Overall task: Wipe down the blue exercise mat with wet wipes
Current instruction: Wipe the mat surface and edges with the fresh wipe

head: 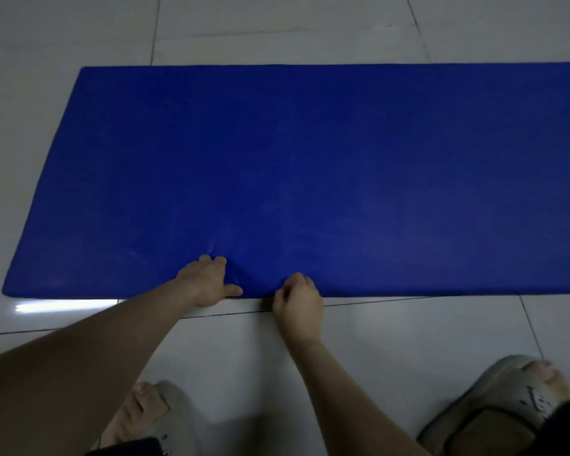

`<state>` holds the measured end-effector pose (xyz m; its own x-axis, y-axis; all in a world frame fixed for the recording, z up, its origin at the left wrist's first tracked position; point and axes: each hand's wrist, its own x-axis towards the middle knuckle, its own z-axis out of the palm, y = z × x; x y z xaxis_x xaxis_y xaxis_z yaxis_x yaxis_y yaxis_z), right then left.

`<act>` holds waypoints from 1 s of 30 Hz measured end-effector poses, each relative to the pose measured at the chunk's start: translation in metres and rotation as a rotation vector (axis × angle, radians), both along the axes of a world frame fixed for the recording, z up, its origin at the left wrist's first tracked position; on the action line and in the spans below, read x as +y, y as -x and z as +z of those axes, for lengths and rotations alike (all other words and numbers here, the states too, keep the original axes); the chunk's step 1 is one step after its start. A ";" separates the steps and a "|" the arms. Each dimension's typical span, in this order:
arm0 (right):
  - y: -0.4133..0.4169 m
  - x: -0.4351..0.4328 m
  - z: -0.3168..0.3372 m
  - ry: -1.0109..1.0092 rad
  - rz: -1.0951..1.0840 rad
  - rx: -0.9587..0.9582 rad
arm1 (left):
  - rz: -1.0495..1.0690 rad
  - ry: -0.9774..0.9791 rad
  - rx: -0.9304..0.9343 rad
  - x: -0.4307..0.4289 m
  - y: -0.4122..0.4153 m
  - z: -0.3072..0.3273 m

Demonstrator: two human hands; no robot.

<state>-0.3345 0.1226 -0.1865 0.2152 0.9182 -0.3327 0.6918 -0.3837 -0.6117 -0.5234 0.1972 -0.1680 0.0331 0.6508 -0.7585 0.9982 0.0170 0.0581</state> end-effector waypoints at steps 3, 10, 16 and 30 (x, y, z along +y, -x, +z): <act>0.003 -0.002 0.002 -0.047 0.130 0.040 | -0.006 0.006 0.010 0.000 0.000 0.001; -0.011 -0.013 -0.008 -0.152 0.267 -0.063 | -0.007 0.006 0.025 0.001 0.001 0.001; -0.042 -0.009 -0.012 -0.208 0.153 -0.112 | 0.000 0.010 0.008 0.001 0.003 0.000; -0.023 -0.012 -0.008 -0.125 0.013 -0.074 | -0.011 -0.020 0.014 -0.002 0.002 -0.003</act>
<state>-0.3118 0.1104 -0.1946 0.2229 0.9542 -0.1995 0.7411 -0.2988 -0.6012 -0.5257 0.1953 -0.1707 0.0298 0.6656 -0.7457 0.9990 0.0046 0.0441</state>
